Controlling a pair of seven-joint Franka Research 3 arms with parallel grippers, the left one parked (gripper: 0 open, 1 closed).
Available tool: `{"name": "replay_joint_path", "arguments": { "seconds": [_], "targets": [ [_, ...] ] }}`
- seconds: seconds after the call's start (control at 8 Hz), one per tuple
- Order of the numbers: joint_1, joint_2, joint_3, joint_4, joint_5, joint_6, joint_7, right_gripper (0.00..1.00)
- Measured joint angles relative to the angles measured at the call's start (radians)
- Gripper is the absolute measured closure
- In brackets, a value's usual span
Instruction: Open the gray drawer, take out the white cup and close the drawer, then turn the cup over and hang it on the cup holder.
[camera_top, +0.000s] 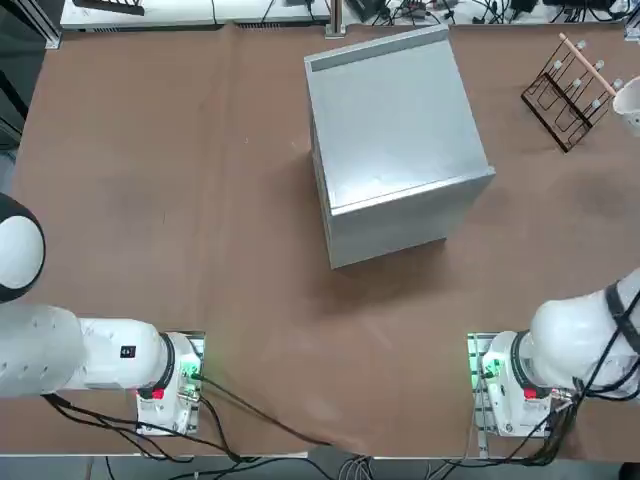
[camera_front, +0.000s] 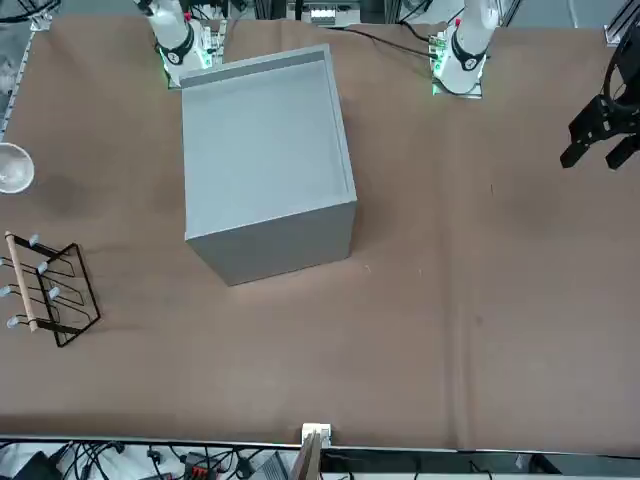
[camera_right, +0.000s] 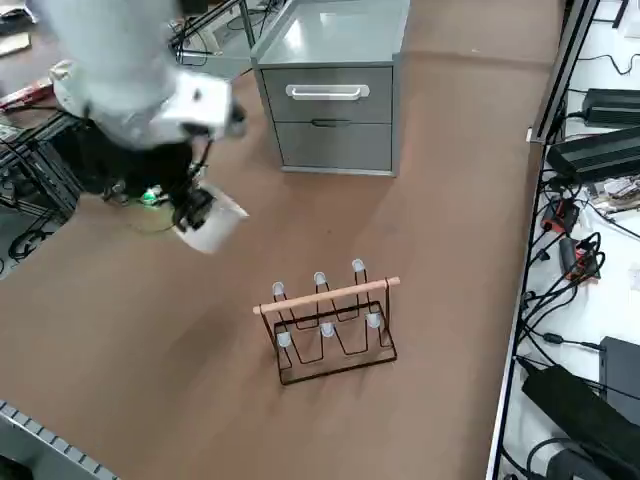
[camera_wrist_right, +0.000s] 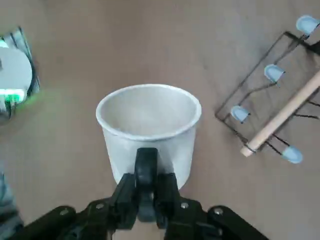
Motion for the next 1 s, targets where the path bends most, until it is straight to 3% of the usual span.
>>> {"name": "replay_joint_path", "arguments": {
  "seconds": [0.5, 1.0],
  "targets": [
    [0.277, -0.044, 0.005, 0.005, -0.291, -0.002, 0.340, 0.80],
    [0.417, -0.031, 0.005, -0.002, -0.366, -0.010, 0.631, 0.80]
  ]
}}
